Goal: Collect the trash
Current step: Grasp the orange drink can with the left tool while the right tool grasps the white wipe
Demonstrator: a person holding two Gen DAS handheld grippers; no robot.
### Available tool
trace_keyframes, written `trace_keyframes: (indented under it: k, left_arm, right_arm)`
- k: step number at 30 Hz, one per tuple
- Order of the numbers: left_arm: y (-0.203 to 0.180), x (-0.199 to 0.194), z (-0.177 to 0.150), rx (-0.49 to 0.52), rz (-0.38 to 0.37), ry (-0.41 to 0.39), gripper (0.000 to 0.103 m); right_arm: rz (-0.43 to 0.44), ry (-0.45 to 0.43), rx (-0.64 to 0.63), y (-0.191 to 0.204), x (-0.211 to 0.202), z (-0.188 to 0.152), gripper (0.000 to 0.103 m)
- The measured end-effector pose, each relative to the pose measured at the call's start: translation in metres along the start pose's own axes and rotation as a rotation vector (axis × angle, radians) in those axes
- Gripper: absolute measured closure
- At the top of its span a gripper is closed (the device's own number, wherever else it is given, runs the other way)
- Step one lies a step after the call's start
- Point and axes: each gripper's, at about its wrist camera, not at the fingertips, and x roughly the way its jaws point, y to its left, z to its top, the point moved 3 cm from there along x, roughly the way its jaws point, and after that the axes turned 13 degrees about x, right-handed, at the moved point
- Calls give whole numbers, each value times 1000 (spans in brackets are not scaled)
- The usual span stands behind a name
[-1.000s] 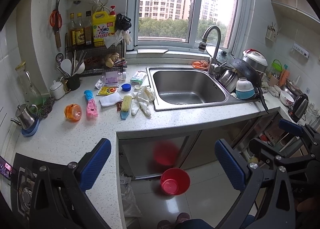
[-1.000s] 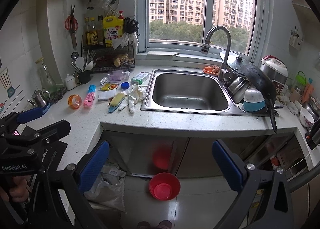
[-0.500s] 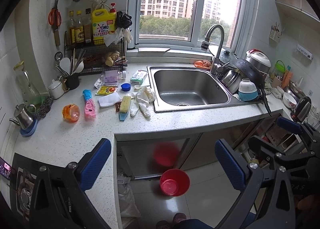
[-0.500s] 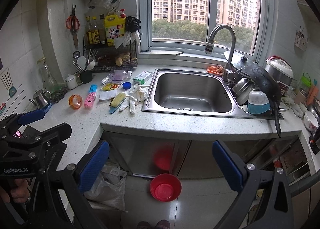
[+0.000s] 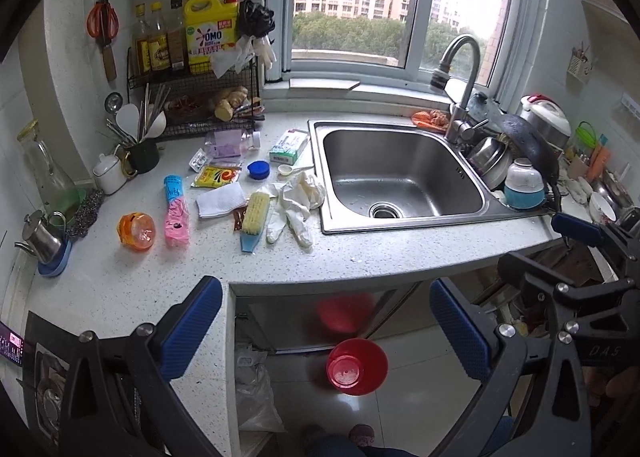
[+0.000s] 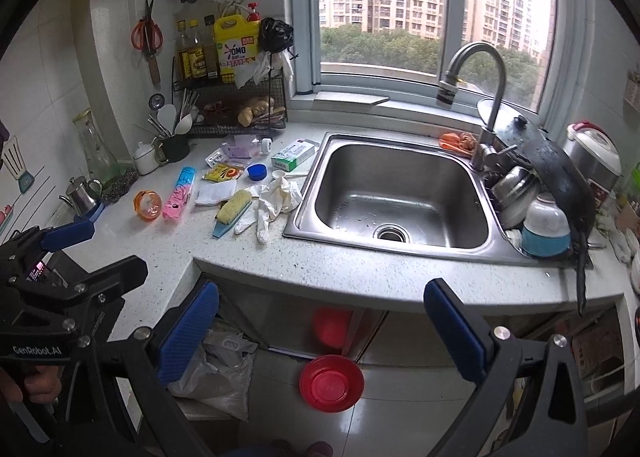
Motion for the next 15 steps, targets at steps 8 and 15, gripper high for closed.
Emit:
trace_keyframes:
  k: [8,15]
  left_arm:
    - [76,57,12,-79,37,81,0]
    - [179,114,24,-158,80,151,0]
  right_arm:
    - [69,71,-43,20,59,29,0]
    - [84,147,-56,53,134,63,0]
